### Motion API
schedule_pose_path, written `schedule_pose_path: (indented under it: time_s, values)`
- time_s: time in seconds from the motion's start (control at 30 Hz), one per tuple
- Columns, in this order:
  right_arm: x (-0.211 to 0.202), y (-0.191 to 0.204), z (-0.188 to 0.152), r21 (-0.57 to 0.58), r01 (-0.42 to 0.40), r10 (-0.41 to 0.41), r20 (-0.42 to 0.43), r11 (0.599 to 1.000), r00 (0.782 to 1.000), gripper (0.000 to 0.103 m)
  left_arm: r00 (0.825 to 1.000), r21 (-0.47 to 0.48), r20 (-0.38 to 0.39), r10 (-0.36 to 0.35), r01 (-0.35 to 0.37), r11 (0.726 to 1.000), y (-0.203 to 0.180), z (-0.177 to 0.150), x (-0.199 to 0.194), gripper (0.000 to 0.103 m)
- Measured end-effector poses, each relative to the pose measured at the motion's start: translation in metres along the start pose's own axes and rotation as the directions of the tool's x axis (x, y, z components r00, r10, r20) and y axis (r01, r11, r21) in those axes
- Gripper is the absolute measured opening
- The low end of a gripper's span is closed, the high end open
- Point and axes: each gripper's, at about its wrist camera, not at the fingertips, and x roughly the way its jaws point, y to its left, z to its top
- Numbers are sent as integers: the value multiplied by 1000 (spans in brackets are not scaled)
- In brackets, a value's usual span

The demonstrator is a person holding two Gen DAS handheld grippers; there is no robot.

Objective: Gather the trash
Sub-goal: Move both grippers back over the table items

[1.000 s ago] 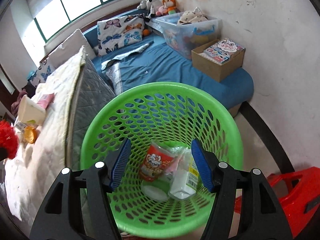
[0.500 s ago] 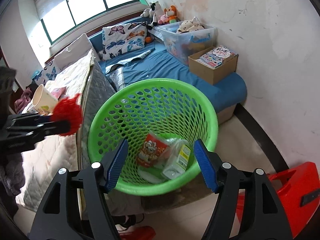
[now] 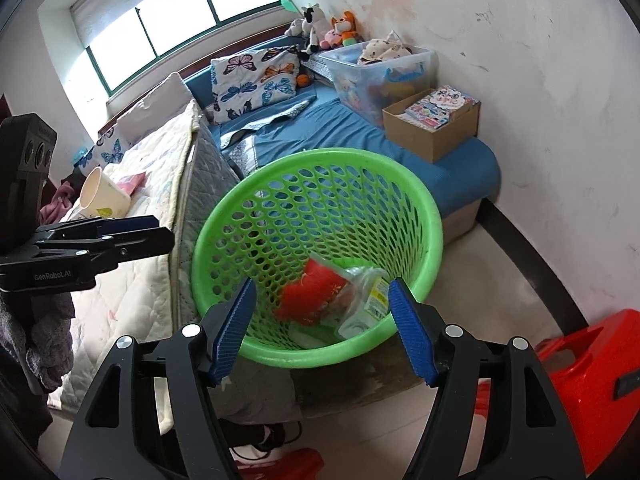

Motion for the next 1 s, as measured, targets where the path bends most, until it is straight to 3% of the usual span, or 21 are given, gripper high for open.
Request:
schedule_pose_path:
  time_s: [0.33,0.73,0.87,1.0]
  values:
    - [-4,34,4,-54,-49,49,13,997,999,70,995,-86,71,73,-67,994,44,-34,-57,56]
    - [4,95,12,-156,-127,129,4,980,992,71,961,-227,123,249,-217,949,117,-92,-122,56]
    - [7,113,14,-185,-153,156,0,971,988,72,937,-252,125,326,-288,924,139,-105,-136,69]
    - [9,128,15,-210,-172,174,-7,963,985,73,924,-254,92,372,-339,906,163,-117,-137,75]
